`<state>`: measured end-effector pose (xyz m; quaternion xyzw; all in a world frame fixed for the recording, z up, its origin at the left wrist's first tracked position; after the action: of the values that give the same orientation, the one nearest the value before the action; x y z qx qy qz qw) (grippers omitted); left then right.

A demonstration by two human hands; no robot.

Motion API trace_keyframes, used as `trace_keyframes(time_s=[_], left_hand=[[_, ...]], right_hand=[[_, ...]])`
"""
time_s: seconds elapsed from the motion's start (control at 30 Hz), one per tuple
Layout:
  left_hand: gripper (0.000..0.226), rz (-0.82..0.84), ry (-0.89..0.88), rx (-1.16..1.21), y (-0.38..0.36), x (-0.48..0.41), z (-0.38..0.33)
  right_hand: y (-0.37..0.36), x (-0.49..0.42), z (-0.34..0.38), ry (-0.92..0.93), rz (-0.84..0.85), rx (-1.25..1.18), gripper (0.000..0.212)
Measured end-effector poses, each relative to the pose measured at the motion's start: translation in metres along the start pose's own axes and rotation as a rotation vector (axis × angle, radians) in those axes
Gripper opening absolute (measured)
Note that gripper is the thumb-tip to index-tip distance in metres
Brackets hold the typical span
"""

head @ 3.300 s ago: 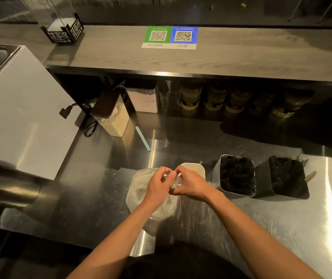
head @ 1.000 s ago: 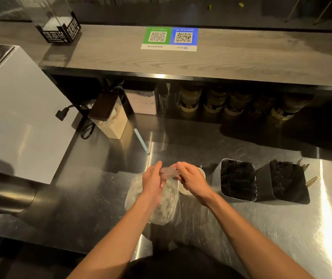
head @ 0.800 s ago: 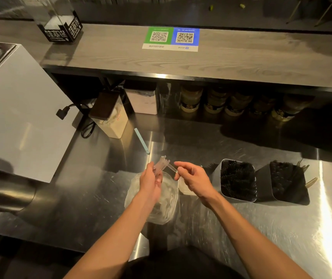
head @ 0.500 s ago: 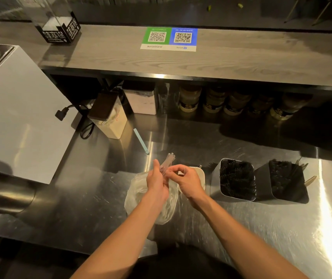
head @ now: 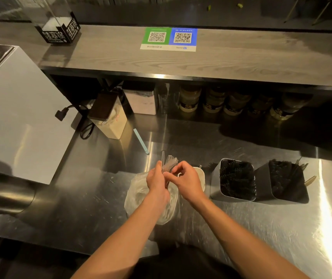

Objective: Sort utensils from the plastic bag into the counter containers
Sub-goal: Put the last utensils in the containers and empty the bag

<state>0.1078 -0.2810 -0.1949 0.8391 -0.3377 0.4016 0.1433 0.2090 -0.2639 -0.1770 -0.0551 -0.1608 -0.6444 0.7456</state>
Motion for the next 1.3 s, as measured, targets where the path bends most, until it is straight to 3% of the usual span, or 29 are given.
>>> trace_keyframes(time_s=[0.23,0.37,0.6,0.8,0.9,1.03,1.2,1.3], left_hand=[[0.019,0.009,0.032,-0.003,-0.003,0.001,0.000],[0.026,0.004,0.026,-0.062,0.000,-0.002,0.004],[0.034,0.011,-0.009,-0.063,-0.001,0.003,0.003],[0.033,0.100,0.009,-0.017,-0.008,0.010,0.008],[0.033,0.174,0.081,0.022,-0.008,0.015,0.010],[0.026,0.200,0.108,0.017,-0.004,0.015,0.010],[0.033,0.195,0.018,-0.121,-0.009,0.017,0.017],[0.029,0.165,-0.009,-0.148,-0.009,0.019,0.017]], right_hand=[[-0.003,-0.001,0.002,-0.036,-0.023,0.065,0.034],[-0.007,0.003,0.010,-0.104,-0.020,-0.023,0.046],[-0.003,0.002,0.013,-0.091,-0.270,-0.242,0.058],[0.002,0.003,0.024,0.124,-0.363,-0.212,0.039],[0.002,-0.003,0.024,0.225,-0.334,-0.113,0.045],[0.008,-0.010,0.022,0.293,-0.254,0.006,0.037],[0.003,-0.011,0.015,0.419,-0.243,0.133,0.067],[0.002,-0.009,0.014,0.431,-0.287,0.142,0.073]])
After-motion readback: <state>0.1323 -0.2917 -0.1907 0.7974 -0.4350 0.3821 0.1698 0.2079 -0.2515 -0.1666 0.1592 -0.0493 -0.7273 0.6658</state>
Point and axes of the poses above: each hand's wrist, its own x-axis away from the middle knuckle, its own y-axis out of the back of the hand, z = x × y, the point moved 3 cm from there along -x, towards the middle knuckle, and after that the axes turned 7 degrees about -x, right-handed, at the moved point
